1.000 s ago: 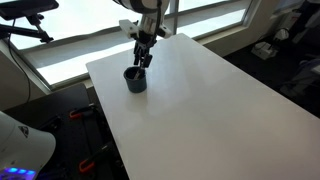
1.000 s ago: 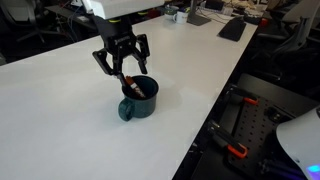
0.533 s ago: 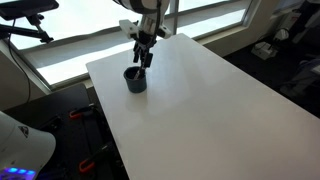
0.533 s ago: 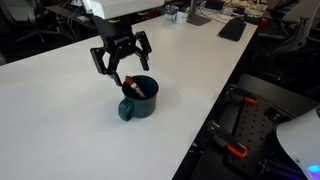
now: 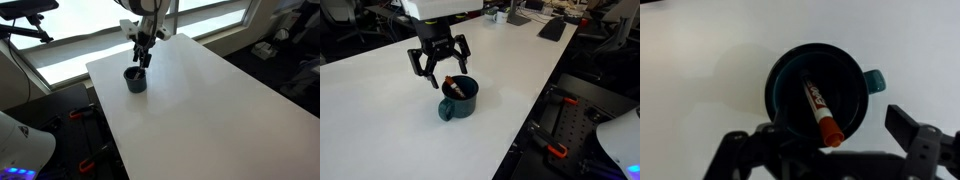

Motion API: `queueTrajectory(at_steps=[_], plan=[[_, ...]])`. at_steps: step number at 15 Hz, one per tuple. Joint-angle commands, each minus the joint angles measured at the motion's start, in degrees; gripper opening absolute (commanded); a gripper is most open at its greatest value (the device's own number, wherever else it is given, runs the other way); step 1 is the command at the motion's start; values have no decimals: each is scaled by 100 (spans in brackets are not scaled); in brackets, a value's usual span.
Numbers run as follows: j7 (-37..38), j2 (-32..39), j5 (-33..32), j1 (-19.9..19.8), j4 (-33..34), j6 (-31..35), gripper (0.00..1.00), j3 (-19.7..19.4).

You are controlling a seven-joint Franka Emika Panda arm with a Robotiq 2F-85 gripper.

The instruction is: Remove the marker from the cup

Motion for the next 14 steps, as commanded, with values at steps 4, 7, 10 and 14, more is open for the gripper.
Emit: queueTrajectory(at_steps=[4, 7, 10, 14], plan=[[-208, 7, 402, -1, -97, 665, 100, 15], [-239, 25, 415, 15, -95, 687, 100, -2], [-273, 30, 397, 18, -95, 706, 74, -5], [-348, 34, 401, 10, -93, 718, 42, 2]])
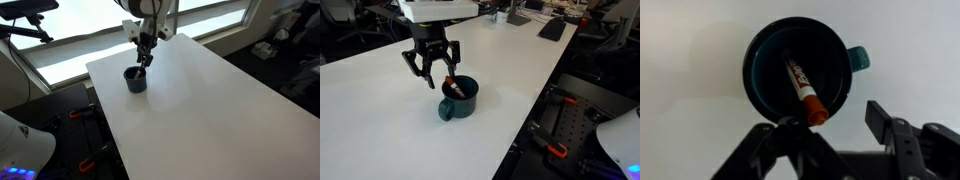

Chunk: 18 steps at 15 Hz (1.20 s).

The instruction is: Remove the marker from the cup

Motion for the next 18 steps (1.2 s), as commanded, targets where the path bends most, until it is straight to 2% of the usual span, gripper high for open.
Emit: queueTrajectory(at_steps=[1, 5, 6, 9, 18], plan=[[-160, -49, 110, 10, -87, 145, 35, -4], [-207, -49, 120, -10, -72, 117, 5, 4], [-221, -67, 123, -14, -69, 123, 2, 7], [-263, -69, 130, -18, -75, 152, 5, 13], [-573, -64, 200, -49, -94, 304, 5, 45]])
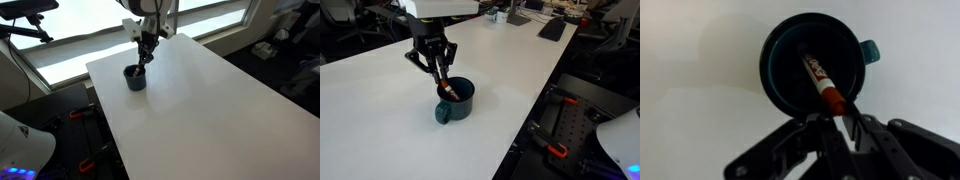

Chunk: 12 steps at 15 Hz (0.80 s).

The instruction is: Remove the marker from the cup

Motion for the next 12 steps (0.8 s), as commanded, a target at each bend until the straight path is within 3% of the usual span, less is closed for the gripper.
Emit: queueTrajectory(at_steps=[1, 4, 5, 8, 12], plan=[[-244, -12, 225, -35, -105, 274, 5, 55], [-347, -8, 360, -55, -108, 294, 5, 76], [-466, -436, 292, -230, 34, -310, 5, -56], [-772, -940, 533, -474, -9, -414, 5, -87], [-971, -1717, 826, -725, 422, -1052, 5, -252]])
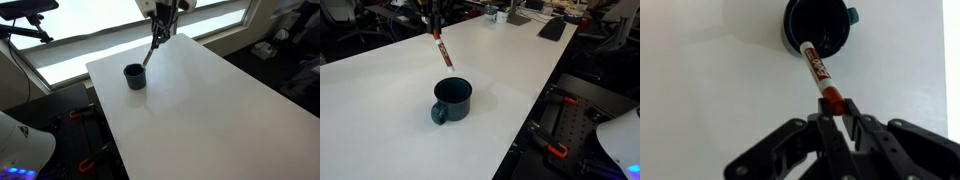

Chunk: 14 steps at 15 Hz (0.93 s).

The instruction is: Remove the marker from the cup

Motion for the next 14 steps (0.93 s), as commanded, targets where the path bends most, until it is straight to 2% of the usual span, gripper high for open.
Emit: queueTrajectory(at_steps=[1, 6, 10, 14], plan=[[-184, -749, 254, -137, 279, -664, 5, -150], [-231, -926, 248, -155, 651, -1156, 5, -345], [-350, -559, 250, -213, 765, -1291, 5, -469], [-331, 103, 165, -347, 1015, -1213, 5, -606]])
